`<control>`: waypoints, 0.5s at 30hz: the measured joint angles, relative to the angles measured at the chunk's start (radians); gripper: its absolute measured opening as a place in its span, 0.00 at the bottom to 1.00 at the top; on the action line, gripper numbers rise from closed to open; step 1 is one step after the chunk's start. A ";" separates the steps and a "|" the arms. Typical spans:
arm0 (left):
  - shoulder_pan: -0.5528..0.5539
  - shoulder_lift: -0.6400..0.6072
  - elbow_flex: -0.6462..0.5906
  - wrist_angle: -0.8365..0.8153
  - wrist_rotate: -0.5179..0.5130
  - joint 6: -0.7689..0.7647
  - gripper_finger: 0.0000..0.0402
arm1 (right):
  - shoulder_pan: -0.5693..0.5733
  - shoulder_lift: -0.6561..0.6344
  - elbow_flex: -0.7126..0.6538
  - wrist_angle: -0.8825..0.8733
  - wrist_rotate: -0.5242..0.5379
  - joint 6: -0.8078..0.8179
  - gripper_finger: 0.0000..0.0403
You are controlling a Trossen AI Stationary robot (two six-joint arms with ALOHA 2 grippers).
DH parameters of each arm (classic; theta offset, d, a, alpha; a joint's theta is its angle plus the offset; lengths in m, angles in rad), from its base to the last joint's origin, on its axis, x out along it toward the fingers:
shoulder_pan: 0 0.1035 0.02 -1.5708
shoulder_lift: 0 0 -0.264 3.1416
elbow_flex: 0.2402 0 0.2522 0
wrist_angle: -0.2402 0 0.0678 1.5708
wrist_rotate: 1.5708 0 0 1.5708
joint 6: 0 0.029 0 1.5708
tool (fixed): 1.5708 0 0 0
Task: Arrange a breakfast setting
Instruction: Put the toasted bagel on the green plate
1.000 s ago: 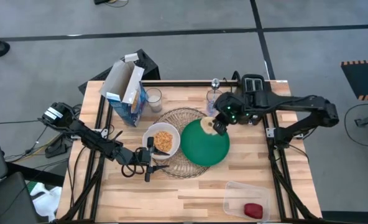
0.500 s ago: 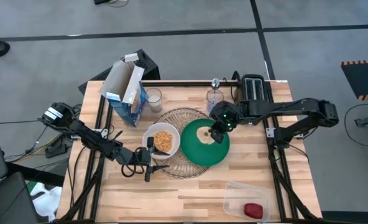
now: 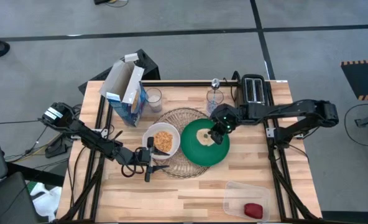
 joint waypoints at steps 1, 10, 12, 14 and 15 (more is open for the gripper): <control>0.000 0.000 0.000 0.000 0.000 0.000 0.52 | 0.000 0.000 -0.009 0.006 -0.002 0.003 0.20; 0.000 0.000 0.000 0.000 -0.003 0.001 0.52 | -0.002 0.000 -0.082 0.080 -0.024 0.032 0.20; 0.000 0.000 0.000 0.000 -0.003 0.001 0.52 | -0.002 0.000 -0.100 0.120 -0.024 0.038 0.20; 0.000 0.000 0.000 0.000 -0.005 0.001 0.52 | -0.004 0.000 -0.116 0.146 -0.024 0.046 0.20; 0.000 0.000 0.000 0.000 -0.005 0.001 0.52 | -0.005 0.002 -0.119 0.148 -0.024 0.052 0.20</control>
